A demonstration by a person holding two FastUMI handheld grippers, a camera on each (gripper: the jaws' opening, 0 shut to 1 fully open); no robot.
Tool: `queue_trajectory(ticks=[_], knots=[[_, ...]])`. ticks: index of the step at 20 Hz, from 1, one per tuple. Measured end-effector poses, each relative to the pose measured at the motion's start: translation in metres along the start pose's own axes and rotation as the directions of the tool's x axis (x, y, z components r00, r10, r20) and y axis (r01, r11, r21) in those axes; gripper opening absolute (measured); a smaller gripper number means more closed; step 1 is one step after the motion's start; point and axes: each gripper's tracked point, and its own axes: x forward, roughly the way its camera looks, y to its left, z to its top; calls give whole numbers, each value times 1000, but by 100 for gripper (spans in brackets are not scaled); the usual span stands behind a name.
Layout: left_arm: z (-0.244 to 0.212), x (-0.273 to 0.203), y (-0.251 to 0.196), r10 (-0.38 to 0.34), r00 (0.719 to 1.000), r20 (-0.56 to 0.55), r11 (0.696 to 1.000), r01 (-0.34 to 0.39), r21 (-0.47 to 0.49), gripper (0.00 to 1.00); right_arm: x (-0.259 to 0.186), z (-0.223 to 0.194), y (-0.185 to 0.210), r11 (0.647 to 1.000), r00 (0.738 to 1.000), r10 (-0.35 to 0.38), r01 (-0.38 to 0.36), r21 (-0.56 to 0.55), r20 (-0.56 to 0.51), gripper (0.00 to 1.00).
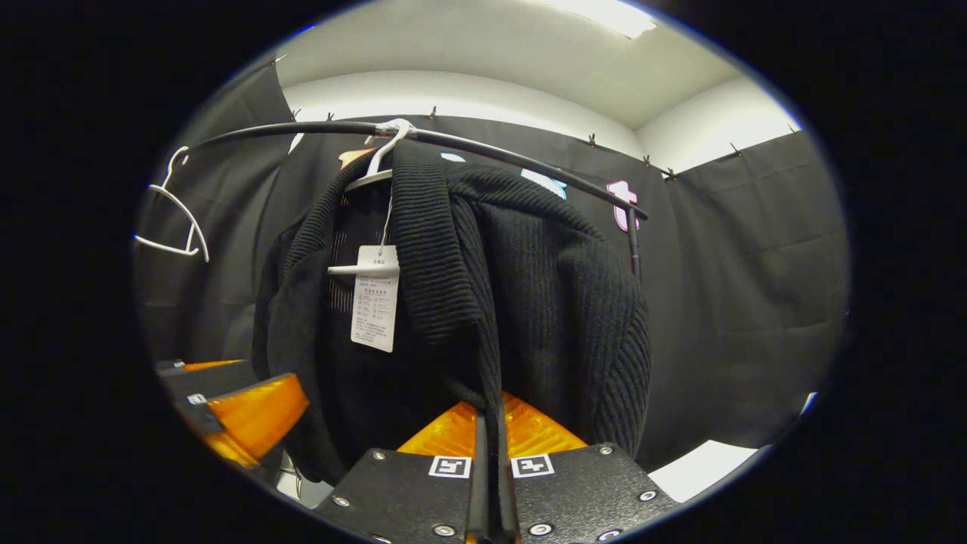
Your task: Grasp the clothes on the hanger with both hands and then place them into the laundry hamper below.
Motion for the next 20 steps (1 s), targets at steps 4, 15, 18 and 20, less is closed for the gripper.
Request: queue_trajectory(ticks=[4, 15, 18, 20], knots=[[-4, 26, -1, 65, 997, 32, 997, -66, 41, 96, -6, 3, -3, 1000, 1000, 15, -16, 12, 9, 5], [38, 28, 111, 118, 984, 135, 980, -137, 141, 37, -35, 22, -18, 991, 991, -125, 127, -30, 52, 4], [52, 13, 119, 73, 988, 140, 985, -93, 146, 12, -45, 32, -19, 991, 990, -129, 131, -31, 65, 4], [65, 6, 127, 73, 986, 152, 978, -100, 181, 12, -50, 39, -25, 989, 988, -140, 143, -47, 71, 9]])
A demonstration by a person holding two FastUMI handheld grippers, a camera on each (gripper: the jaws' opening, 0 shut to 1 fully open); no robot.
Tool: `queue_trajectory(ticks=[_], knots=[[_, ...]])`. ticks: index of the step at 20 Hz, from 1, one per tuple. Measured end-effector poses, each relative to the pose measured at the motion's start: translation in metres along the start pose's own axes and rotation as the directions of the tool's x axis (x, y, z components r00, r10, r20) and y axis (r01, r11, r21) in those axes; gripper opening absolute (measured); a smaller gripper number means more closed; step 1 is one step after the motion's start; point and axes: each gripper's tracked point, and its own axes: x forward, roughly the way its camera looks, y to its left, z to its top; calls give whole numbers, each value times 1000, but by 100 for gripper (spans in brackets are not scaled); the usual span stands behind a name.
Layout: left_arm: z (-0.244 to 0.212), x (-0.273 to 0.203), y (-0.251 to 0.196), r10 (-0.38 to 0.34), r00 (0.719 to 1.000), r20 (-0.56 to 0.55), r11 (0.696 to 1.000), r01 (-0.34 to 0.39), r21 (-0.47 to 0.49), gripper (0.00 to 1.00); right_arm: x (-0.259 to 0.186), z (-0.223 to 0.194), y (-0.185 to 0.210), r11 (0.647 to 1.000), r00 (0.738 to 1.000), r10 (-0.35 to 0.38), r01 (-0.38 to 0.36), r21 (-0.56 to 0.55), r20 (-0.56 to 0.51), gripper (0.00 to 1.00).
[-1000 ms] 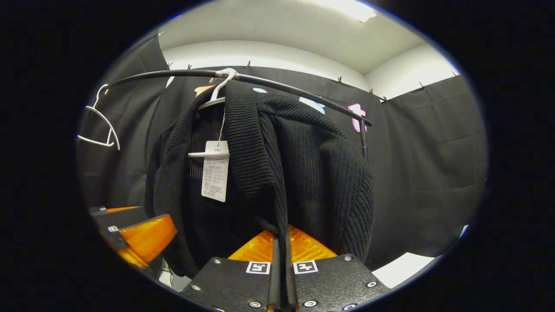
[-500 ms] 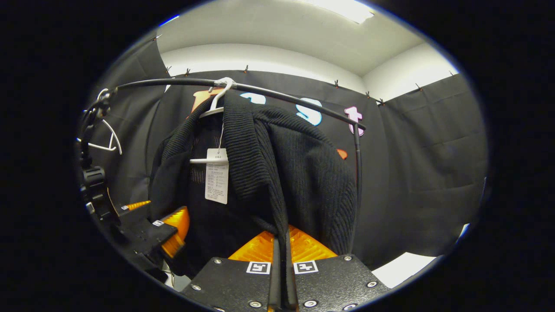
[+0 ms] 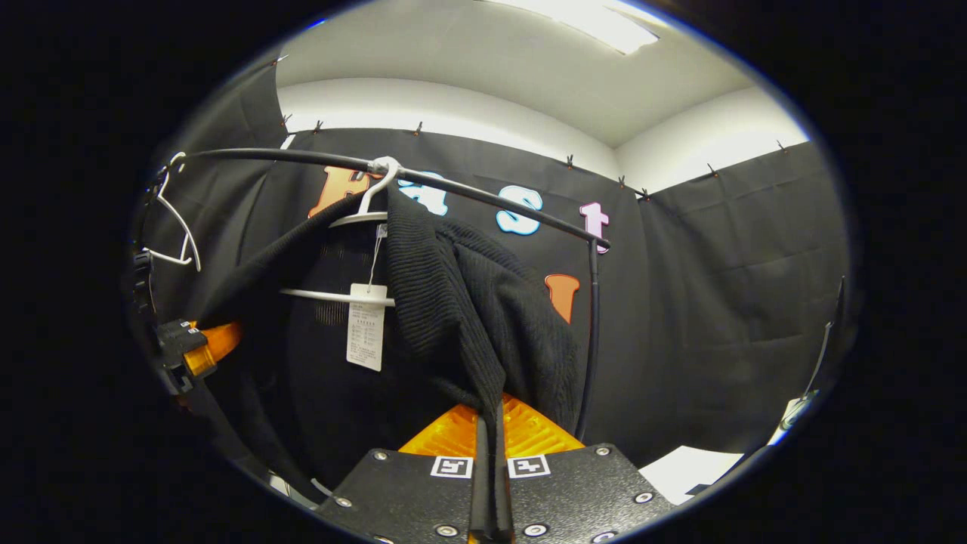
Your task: Grasp the clothes on the hanger with both hands and then place them into the laundry hamper below.
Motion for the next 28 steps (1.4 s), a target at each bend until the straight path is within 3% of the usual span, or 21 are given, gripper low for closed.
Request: queue_trajectory(ticks=[1, 2, 6, 14, 15, 22, 26, 27, 28], knots=[[8, -1, 5, 3, 1000, 15, 1000, -4, 23, 12, -4, 8, -8, 1000, 1000, -12, 12, -18, 14, 0], [16, 0, 9, 5, 999, 32, 999, -6, 37, 14, -8, 16, -13, 999, 999, -20, 21, -27, 26, 0], [35, 0, 24, 41, 999, 35, 998, -43, 52, 12, -24, 60, -37, 998, 993, -56, 56, 2, 106, 0], [91, 14, 43, 75, 988, 135, 992, -87, 89, 12, -27, 125, -70, 989, 972, -106, 124, -76, 212, 5], [98, 18, 46, 78, 987, 142, 991, -93, 99, 12, -25, 133, -71, 988, 969, -107, 129, -86, 222, 0], [128, 46, 64, 96, 964, 249, 974, -142, 176, 12, 3, 174, -93, 980, 947, -106, 151, -129, 303, 0], [135, 65, 71, 107, 949, 296, 969, -167, 184, 13, 32, 178, -107, 983, 950, -97, 139, -123, 297, 0], [134, 72, 72, 108, 947, 303, 968, -170, 185, 13, 41, 178, -112, 986, 952, -93, 129, -107, 292, 5], [130, 81, 72, 108, 946, 305, 969, -169, 181, 12, 49, 177, -115, 988, 953, -90, 122, -93, 290, 0]])
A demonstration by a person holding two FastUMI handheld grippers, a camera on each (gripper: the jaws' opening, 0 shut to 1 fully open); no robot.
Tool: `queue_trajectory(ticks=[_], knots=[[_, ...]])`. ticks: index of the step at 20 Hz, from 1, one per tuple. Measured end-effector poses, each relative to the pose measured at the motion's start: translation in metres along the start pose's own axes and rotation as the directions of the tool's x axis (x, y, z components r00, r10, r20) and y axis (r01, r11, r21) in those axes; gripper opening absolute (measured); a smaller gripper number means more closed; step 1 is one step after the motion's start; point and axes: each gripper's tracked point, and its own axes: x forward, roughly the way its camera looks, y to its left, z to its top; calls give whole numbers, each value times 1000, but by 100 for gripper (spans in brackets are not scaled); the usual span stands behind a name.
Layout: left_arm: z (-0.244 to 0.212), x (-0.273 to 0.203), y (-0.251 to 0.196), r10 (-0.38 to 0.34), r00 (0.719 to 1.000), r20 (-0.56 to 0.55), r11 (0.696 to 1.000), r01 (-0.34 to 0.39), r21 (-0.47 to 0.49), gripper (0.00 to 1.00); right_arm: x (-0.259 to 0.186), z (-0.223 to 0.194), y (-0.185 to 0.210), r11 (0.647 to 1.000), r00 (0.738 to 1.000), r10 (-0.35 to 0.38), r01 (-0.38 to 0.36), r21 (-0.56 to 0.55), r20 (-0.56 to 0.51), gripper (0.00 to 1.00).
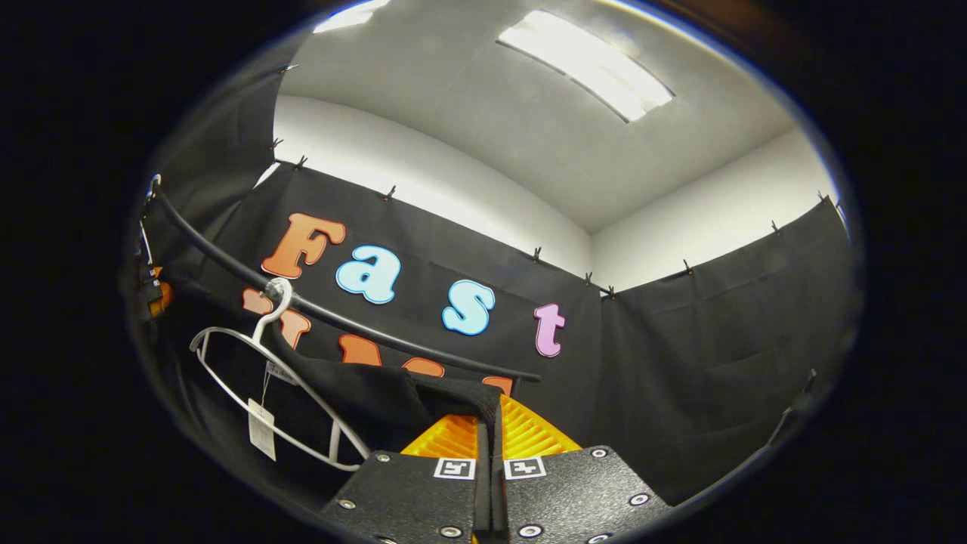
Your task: Grasp the clothes on the hanger with both hands and then place them into the laundry hamper below.
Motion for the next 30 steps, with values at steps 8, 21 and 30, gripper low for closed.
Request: queue_trajectory(ticks=[8, 21, 30], knots=[[-57, 35, -17, -12, 997, -78, 997, 6, -83, 12, 36, -61, 5, 996, 995, 47, -40, 79, -86, 0], [-151, -9, -19, -33, 959, -280, 998, 15, -64, 12, 0, -155, 48, 991, 969, 95, -71, 115, -227, 0], [-172, -88, 8, -5, 920, -391, 1000, -6, -26, 12, -70, -176, 78, 989, 946, 128, -101, 103, -297, 0]])
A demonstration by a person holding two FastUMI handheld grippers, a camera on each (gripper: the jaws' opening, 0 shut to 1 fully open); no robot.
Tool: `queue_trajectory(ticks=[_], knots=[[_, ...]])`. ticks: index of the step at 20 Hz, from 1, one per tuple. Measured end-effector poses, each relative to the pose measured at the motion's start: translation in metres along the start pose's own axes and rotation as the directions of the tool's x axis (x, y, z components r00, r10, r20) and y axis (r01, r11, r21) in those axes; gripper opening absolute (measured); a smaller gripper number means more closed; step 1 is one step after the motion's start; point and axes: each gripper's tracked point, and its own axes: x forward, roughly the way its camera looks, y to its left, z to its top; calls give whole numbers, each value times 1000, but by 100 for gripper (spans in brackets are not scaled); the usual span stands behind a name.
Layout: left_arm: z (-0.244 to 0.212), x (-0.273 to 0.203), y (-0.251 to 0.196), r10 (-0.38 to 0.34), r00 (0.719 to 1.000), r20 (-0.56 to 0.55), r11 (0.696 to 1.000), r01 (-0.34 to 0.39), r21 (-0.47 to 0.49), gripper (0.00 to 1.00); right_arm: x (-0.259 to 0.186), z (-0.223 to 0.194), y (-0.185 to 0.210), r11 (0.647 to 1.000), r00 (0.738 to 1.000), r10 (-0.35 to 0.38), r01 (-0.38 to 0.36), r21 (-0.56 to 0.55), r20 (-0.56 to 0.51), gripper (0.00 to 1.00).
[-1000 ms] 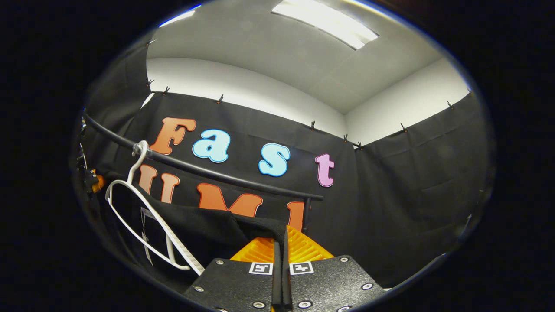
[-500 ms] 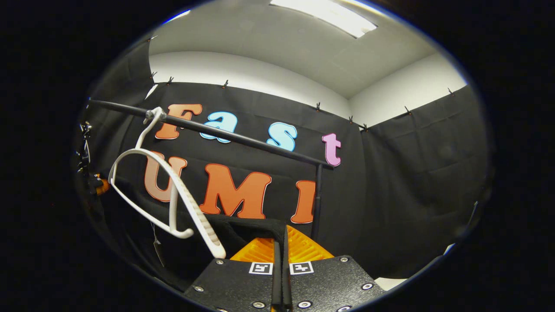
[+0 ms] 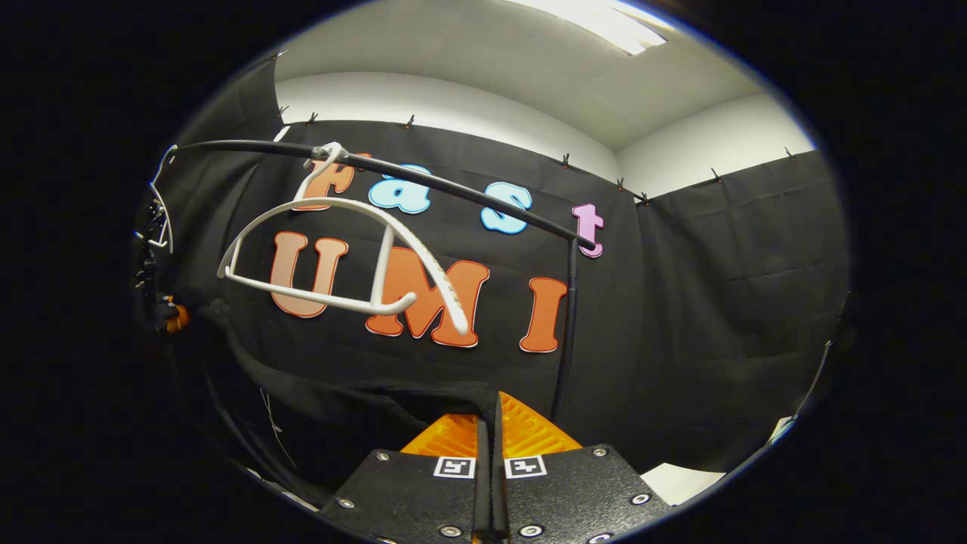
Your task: Grasp the clothes on the hanger with both hands and then place them into the laundry hamper below.
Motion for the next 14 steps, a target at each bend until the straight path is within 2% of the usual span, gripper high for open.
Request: queue_trajectory(ticks=[1, 2, 3, 4, 6, 8, 14], knots=[[-3, -9, 4, 7, 1000, -12, 1000, -7, 3, 12, -8, -2, 4, 1000, 1000, 5, -5, 14, -10, 0], [-7, -19, 8, 14, 1000, -24, 1000, -13, 4, 12, -16, -5, 11, 1000, 1000, 12, -11, 29, -22, 5], [-9, -28, 9, 13, 999, -35, 1000, -13, 3, 12, -24, -10, 15, 999, 999, 20, -18, 41, -33, 5], [-12, -38, 8, 7, 999, -50, 1000, -7, 3, 12, -31, -15, 19, 999, 999, 23, -21, 45, -42, 0], [-20, -59, 6, -5, 996, -90, 1000, 5, -5, 12, -43, -22, 31, 998, 997, 29, -26, 51, -67, 0], [-30, -76, 2, -23, 991, -130, 1000, 20, -21, 12, -53, -35, 50, 996, 992, 65, -58, 64, -106, 0], [-81, -124, -27, -105, 953, -285, 993, 84, -84, 12, -87, -93, 113, 981, 954, 183, -161, 109, -239, 1]])
